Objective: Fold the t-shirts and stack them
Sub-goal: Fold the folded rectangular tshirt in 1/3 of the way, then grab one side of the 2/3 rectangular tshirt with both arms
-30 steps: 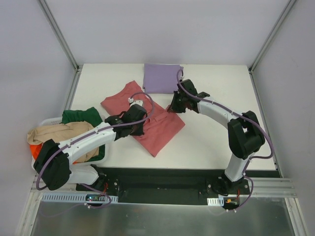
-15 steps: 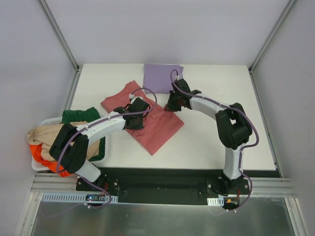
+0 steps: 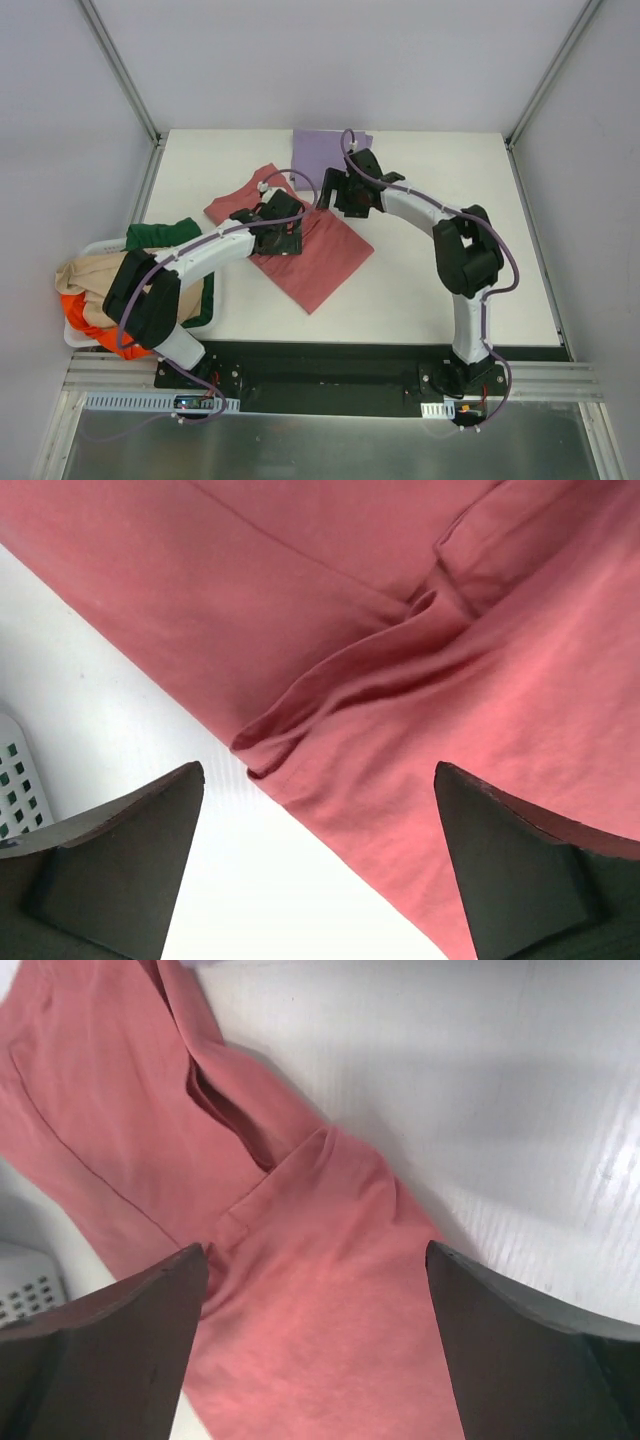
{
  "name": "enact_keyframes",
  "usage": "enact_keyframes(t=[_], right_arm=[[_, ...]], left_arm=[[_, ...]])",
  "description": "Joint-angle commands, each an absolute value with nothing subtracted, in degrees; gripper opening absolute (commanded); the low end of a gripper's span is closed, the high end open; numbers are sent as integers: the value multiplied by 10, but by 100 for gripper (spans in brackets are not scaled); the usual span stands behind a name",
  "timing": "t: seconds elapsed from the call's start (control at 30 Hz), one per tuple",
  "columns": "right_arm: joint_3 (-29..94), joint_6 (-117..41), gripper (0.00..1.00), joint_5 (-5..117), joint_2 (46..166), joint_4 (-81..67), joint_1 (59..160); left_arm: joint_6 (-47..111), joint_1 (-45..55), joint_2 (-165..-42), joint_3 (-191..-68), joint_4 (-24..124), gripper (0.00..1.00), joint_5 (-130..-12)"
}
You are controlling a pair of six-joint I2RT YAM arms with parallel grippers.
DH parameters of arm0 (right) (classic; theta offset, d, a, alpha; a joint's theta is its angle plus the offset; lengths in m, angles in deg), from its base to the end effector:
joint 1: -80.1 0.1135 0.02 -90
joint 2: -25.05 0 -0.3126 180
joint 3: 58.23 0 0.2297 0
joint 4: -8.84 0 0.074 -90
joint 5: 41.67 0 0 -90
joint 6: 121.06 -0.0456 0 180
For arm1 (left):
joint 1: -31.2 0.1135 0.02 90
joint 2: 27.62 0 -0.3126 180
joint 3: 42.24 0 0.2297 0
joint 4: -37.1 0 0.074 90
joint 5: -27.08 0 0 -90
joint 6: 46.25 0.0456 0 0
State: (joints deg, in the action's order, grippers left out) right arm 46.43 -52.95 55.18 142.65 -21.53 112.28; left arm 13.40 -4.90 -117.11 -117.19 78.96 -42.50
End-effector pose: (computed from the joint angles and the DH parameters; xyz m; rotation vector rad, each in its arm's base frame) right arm 0.3995 0.2578 0.2573 -0.2770 2.3849 0.5988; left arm 0.2551 -0.1664 0.2712 -0.0102 2.4667 -0.0364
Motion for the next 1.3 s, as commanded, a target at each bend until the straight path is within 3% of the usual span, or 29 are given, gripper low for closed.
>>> enact_keyframes(t=[0.0, 0.27, 0.4, 0.53, 0.77, 1.1, 1.2, 1.27], right_arm=[[466, -498, 96, 549, 1350, -246, 1122], [247, -509, 96, 563, 1201, -233, 1081], [154, -522, 96, 587, 1156, -205, 1055], [126, -538, 99, 616, 1171, -175, 1041], [127, -568, 91, 640, 1213, -145, 1040], [118, -596, 84, 669, 1252, -108, 1040], [118, -601, 79, 669, 1259, -105, 1039], [117, -603, 76, 670, 1266, -102, 1040]], left_arm=[[145, -50, -1112, -1207, 806, 99, -438], [190, -158, -1086, -1180, 779, 99, -497], [205, -204, -1091, -1125, 723, 98, -587], [195, -222, -1117, -1093, 696, 85, -620], [199, -258, -1162, -1097, 692, 47, -607], [201, -264, -1213, -1098, 716, 42, -574], [194, -270, -1239, -1106, 725, 33, -549], [188, -276, -1248, -1109, 732, 21, -518]])
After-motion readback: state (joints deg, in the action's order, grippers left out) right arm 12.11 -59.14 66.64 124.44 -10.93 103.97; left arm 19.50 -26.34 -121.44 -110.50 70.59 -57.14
